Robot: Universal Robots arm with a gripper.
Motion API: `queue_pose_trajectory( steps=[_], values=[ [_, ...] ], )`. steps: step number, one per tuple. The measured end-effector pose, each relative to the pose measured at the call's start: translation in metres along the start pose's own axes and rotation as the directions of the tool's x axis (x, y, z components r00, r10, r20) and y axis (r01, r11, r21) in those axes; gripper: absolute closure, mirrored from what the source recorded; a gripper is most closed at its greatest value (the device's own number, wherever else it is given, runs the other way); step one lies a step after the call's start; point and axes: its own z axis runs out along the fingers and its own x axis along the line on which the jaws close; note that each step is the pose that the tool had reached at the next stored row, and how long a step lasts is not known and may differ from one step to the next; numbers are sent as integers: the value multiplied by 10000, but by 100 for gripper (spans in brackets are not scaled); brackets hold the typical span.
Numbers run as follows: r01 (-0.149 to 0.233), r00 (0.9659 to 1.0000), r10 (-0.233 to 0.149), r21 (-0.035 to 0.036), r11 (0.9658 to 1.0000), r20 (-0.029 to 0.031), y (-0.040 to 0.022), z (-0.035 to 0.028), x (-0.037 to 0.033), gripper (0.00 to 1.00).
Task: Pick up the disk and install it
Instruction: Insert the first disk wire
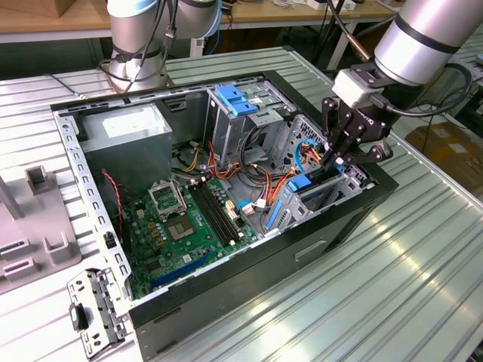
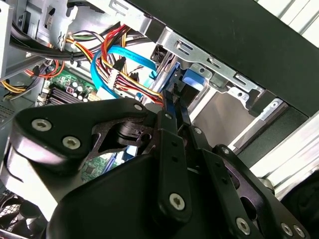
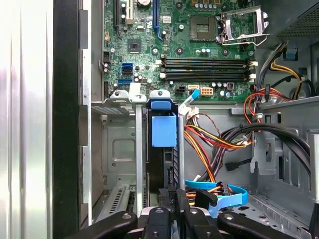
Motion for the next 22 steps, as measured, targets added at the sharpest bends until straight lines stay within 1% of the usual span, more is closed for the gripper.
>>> queue_pose_trajectory(
  steps=[9,14,17,22],
  values=[
    [0,10000,0,-24,10000,28,-4,46,3,83],
    [3,10000,-3,-24,10000,42,-6,28,2,83],
    [24,10000,-24,-25,10000,32,-20,6,0,83],
    [44,10000,-44,-27,10000,37,-18,7,0,83]
  ],
)
